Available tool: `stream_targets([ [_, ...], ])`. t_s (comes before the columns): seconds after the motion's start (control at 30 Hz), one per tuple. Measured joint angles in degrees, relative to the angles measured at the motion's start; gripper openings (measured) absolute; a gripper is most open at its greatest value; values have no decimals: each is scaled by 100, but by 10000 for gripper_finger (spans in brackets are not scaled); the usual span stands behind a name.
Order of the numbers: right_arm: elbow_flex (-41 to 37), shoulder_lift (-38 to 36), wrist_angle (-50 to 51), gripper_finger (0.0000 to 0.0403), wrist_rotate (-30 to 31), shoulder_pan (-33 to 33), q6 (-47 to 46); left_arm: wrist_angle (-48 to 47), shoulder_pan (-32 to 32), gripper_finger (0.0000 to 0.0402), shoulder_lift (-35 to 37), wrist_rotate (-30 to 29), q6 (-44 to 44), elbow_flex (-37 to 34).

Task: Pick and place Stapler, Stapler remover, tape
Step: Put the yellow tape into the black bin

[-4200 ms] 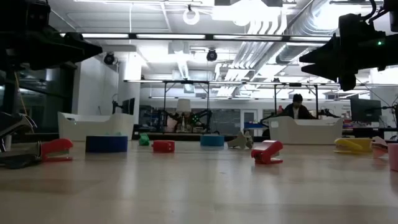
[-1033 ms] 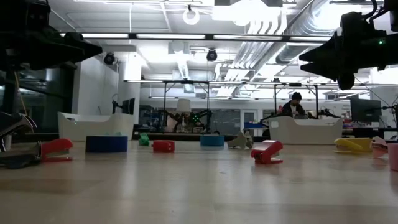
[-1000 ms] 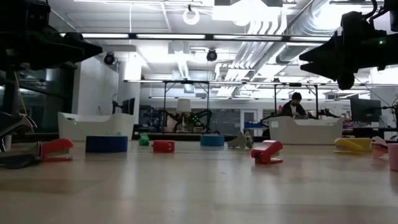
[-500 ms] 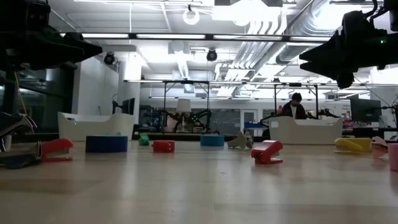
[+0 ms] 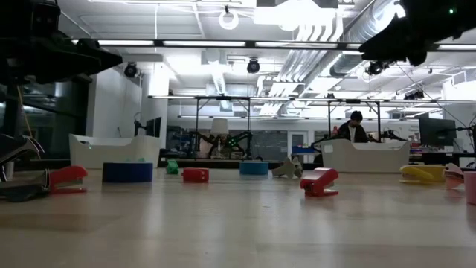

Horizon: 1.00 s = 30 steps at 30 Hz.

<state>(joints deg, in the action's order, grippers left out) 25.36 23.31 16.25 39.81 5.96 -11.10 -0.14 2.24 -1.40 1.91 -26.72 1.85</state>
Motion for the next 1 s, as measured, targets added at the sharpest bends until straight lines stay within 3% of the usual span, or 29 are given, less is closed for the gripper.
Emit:
stream_targets([
  [0.2,1018,770,1481,167,93,0,-538,0,0,266,1,0,0,2],
  [0.53,2190,2108,4120,167,-1046,-471,-2236,-1,0,266,1,-1,0,1],
  [0.8,2346,2943,4688,167,-2328,-1283,-2254,0,2,266,1,0,0,0],
  [1.0,2346,3702,4935,167,-2442,-1786,-2098,-1,1,266,1,-1,0,2],
])
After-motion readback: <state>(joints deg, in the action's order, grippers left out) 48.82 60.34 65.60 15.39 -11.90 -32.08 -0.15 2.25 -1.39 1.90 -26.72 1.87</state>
